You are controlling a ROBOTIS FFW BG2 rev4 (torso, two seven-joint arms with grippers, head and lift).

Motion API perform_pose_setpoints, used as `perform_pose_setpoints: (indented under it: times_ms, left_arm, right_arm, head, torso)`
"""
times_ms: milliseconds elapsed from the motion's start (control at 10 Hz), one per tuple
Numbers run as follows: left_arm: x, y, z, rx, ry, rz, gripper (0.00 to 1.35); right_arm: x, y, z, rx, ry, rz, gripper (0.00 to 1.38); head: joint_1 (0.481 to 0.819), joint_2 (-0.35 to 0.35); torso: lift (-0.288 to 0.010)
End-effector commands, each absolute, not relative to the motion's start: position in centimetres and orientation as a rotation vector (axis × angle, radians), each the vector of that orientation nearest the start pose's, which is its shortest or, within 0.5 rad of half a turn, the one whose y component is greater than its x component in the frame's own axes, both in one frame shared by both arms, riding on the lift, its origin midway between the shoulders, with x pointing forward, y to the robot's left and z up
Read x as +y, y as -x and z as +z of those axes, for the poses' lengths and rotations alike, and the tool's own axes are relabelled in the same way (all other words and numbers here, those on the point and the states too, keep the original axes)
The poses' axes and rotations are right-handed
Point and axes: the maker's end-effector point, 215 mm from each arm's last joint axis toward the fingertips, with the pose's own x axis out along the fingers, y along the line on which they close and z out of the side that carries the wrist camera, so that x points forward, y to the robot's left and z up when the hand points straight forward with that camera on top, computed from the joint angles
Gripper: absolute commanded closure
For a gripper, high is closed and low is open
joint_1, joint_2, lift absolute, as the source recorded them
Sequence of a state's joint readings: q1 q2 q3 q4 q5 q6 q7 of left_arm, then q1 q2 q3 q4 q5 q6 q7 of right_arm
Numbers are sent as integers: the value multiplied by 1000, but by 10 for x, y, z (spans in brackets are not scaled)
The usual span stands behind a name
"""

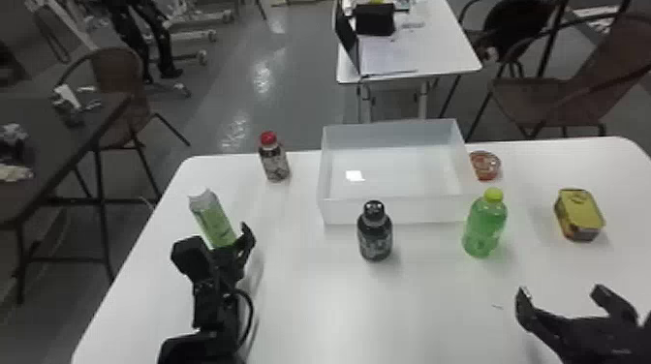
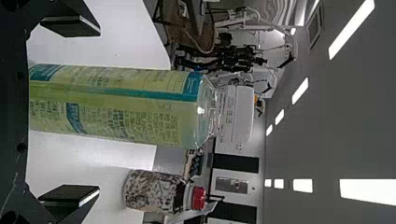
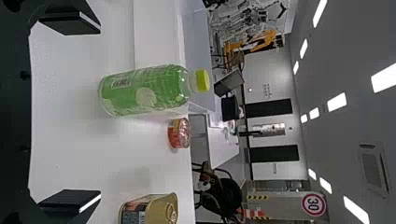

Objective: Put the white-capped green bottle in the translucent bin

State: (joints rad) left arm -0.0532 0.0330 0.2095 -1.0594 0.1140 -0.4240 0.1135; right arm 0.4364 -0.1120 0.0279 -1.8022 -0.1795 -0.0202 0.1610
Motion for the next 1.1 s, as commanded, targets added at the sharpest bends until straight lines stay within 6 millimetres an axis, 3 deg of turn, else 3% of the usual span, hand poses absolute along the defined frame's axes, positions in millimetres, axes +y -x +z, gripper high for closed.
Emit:
perform_pose_setpoints:
  times_ms: [0, 200, 400, 500, 600, 700, 1000]
  left_arm:
    - [402, -559, -461, 41, 103, 326, 111]
    - [407, -575, -454, 42, 74, 282, 114]
    - [418, -578, -447, 36, 50, 291, 150]
    - [420, -577, -450, 44, 53, 292, 383]
    - [420, -574, -451, 43, 40, 303, 820]
    - [418, -574, -453, 43, 46, 311, 906]
    - [410, -577, -441, 13, 8, 303, 907]
  right_arm:
    - [-198, -443, -435, 187, -106, 205, 59]
    - [-193, -445, -436, 185, -111, 217, 59]
    - [-192, -445, -437, 188, -112, 217, 59]
    - [-192, -445, -437, 188, -114, 216, 59]
    - [-191, -444, -437, 187, -117, 217, 59]
    - [-190, -444, -438, 189, -117, 218, 59]
    - [-191, -444, -437, 187, -117, 220, 59]
  head:
    - [695, 212]
    - [695, 218]
    - [695, 228]
    - [695, 234]
    - [695, 240]
    - [695, 242]
    - [695, 240]
  torso:
    - [-91]
    - [-91]
    - [-91]
    - [-91]
    - [-91]
    - [-91]
    - [-91]
